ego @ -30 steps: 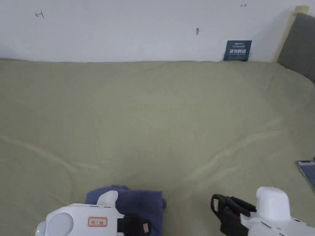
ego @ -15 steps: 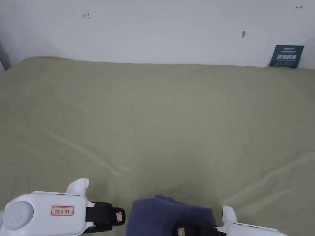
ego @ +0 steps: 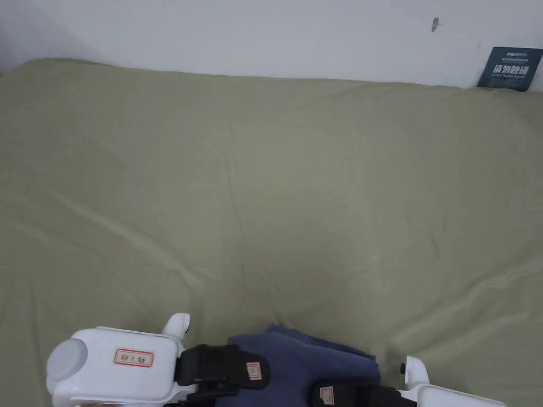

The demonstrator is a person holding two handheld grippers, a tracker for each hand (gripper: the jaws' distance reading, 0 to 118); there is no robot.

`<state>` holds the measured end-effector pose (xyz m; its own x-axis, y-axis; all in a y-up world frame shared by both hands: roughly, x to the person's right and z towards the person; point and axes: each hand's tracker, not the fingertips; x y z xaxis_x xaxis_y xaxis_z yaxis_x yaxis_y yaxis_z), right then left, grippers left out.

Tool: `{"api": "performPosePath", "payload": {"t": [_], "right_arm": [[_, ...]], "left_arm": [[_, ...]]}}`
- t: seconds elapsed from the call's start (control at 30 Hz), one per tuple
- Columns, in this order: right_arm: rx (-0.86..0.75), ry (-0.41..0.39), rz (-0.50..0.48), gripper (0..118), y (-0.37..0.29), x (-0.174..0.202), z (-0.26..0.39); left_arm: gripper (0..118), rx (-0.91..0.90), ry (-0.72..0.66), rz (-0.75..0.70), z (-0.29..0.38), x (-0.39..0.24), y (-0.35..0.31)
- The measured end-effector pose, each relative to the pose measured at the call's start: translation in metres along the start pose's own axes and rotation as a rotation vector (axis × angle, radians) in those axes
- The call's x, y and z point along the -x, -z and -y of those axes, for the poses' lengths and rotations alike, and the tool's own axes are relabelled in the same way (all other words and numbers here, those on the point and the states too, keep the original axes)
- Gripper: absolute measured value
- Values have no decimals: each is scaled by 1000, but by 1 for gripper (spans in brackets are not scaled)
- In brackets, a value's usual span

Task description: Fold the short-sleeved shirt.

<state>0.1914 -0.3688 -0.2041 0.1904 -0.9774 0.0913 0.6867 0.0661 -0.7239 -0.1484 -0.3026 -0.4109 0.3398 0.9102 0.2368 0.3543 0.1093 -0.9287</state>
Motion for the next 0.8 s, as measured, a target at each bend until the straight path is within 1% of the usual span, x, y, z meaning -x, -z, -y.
{"api": "performPosePath", "payload": {"t": [0.03, 0.07, 0.1, 0.13, 0.17, 0.2, 0.23, 0.27, 0.3, 0.37, 0.4, 0.53, 0.63, 0.67, 0.73, 0.8], "right_arm": [[1, 2, 0, 4, 0, 0, 0], [1, 3, 2, 4, -1, 1, -1], [-4, -2, 13, 4, -2, 4, 0], [-13, -7, 31, 4, -3, 8, 0], [-18, -11, 42, 4, -4, 11, 1], [-28, -32, 61, 4, -8, 17, 0], [-36, -53, 71, 4, -11, 24, 1], [-40, -61, 73, 4, -14, 29, 2], [-46, -67, 63, 4, -18, 35, 3], [-60, -89, 48, 4, -26, 48, 3], [-71, -118, 47, 4, -31, 57, 4], [-110, -244, 97, 4, -49, 85, 2], [-128, -315, 139, 4, -58, 101, 0], [-138, -333, 150, 4, -60, 104, 0], [-144, -341, 162, 4, -64, 110, -1], [-159, -351, 175, 4, -67, 113, -1]], "left_arm": [[118, -41, -10, 10, 1, 7, 4], [117, -41, -6, -26, 0, 8, 8], [116, -62, 20, -112, 0, 11, 10], [113, -74, 19, -160, 1, 14, 8], [107, -69, -10, -141, 2, 18, 4], [90, -70, -36, -62, 3, 21, -1], [71, -71, -17, -95, 4, 15, -5], [43, -75, 10, -130, 4, 11, -8], [37, -75, 16, -127, 4, 6, -13], [37, -90, 12, -124, 5, 4, -34], [37, -111, 21, -140, 4, 4, -53], [37, -231, 36, -305, -10, 10, -157], [37, -304, 33, -412, -17, 4, -227], [37, -307, 46, -453, -22, 4, -244], [37, -326, 75, -533, -36, 11, -286], [37, -315, 31, -534, -48, 15, -311]]}}
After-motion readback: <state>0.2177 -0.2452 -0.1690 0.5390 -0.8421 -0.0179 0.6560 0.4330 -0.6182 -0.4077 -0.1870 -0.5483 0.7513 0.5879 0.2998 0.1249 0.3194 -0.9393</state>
